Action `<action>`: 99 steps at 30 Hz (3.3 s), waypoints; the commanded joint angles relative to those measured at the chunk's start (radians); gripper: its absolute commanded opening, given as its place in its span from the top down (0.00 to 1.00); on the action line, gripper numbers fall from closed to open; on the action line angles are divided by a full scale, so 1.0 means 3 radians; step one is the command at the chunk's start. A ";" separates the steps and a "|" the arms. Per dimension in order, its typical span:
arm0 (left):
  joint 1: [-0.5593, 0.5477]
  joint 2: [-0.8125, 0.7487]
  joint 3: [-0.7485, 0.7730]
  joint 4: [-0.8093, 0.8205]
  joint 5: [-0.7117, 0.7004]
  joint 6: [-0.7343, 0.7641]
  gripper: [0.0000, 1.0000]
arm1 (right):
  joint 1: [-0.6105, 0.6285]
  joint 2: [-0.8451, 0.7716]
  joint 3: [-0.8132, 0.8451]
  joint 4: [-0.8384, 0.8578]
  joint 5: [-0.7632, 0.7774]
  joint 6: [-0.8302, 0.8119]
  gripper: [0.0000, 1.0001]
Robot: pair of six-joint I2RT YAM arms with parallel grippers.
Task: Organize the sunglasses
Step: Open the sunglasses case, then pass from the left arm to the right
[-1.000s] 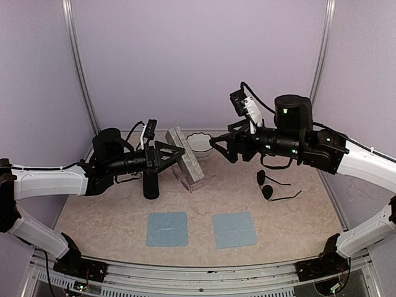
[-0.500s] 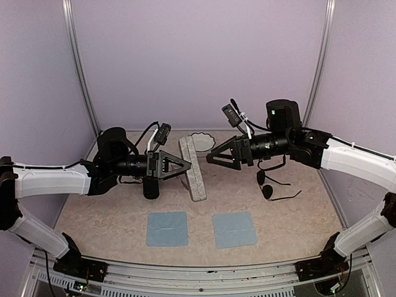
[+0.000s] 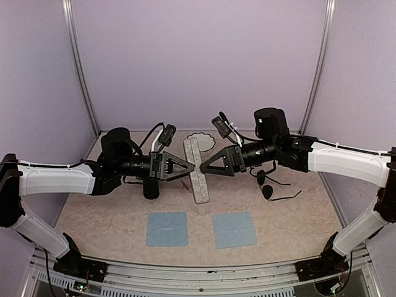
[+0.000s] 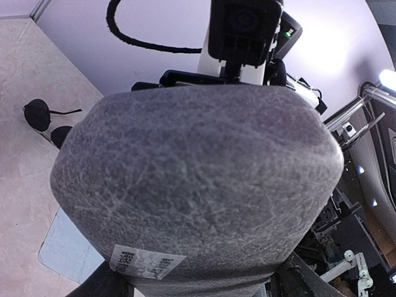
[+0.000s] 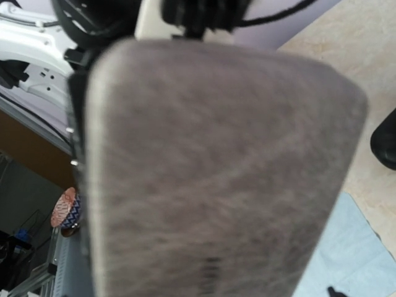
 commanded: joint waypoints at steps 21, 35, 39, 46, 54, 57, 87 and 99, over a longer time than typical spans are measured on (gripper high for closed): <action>-0.0058 -0.0032 0.0152 0.0239 0.0180 -0.0026 1.00 | 0.0103 0.0101 0.0220 -0.0871 0.1138 -0.0472 0.19; -0.0084 -0.0086 0.0147 0.0371 0.0358 -0.0066 1.00 | 0.0028 0.0064 0.0131 -0.1281 0.1908 -0.0452 0.28; -0.0097 -0.0094 0.0143 0.0393 0.0391 -0.0066 1.00 | 0.0001 0.0057 0.0117 -0.1371 0.2071 -0.0419 0.30; -0.0115 -0.0141 0.0125 0.0415 0.0422 -0.0067 1.00 | -0.0014 0.0021 0.0095 -0.1452 0.2315 -0.0395 0.35; -0.0123 -0.0137 0.0136 0.0289 0.0384 0.0009 1.00 | -0.0015 -0.0223 0.0036 -0.1227 0.2135 -0.0436 0.37; -0.0130 -0.0109 0.0142 0.0279 0.0372 0.0018 1.00 | -0.0014 -0.0393 -0.0049 -0.1029 0.1928 -0.0450 0.33; -0.0130 -0.0028 0.0168 0.0398 0.0368 -0.0018 1.00 | -0.0013 -0.0458 -0.0314 -0.0095 0.0955 0.0182 0.71; -0.0135 0.0056 0.0303 -0.0057 0.0146 0.0223 0.79 | -0.0015 -0.0456 -0.0210 -0.0187 0.0990 0.0163 1.00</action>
